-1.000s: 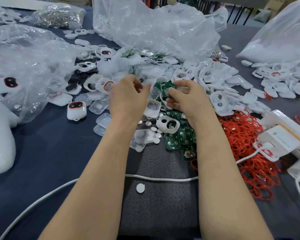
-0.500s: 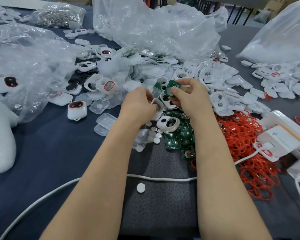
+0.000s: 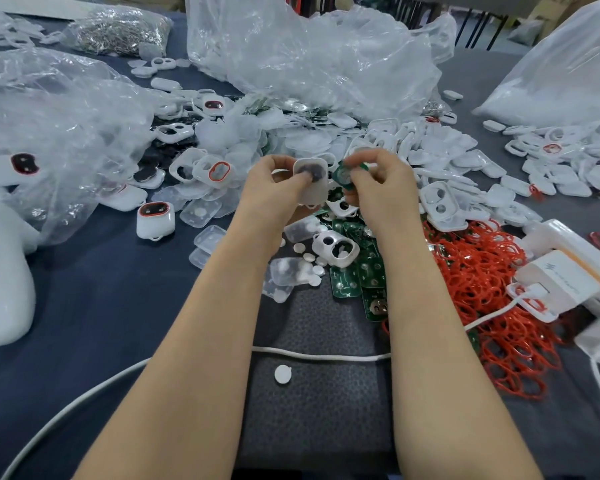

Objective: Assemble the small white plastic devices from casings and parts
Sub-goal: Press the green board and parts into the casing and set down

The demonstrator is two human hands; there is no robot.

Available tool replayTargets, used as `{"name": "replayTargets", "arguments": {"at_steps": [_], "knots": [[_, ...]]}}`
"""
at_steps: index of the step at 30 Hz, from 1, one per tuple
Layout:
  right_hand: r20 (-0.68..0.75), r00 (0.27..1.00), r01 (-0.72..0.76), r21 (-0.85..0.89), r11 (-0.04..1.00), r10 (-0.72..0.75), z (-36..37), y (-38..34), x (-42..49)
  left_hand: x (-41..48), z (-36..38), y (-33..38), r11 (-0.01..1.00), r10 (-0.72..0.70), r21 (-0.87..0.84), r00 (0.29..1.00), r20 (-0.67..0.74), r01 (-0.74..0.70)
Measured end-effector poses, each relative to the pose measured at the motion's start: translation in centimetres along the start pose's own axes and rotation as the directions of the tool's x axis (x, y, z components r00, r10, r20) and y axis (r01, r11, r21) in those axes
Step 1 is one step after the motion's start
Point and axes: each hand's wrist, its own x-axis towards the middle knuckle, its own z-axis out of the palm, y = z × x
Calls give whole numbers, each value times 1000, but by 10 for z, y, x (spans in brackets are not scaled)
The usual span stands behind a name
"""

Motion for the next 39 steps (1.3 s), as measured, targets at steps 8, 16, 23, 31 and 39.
{"name": "replayTargets", "arguments": {"at_steps": [8,16,23,31,39], "knots": [[48,995,94,-173,980,-87,11,-4,-4,1,0,-7,973,144,183,989,-18,-139],[-28,986,153,-256,954,-165,14,0,-4,2,3,-10,985,121,113,991,58,-127],[-38,986,144,-316,938,-164,17,2,-4,1,6,-8,1000,21,15,999,41,-21],[-26,985,149,-360,921,-169,22,1,-4,4,7,-13,991,95,103,995,-43,-90],[-9,983,170,-349,922,-184,21,0,-5,2,6,-12,983,128,140,991,-42,-121]]}}
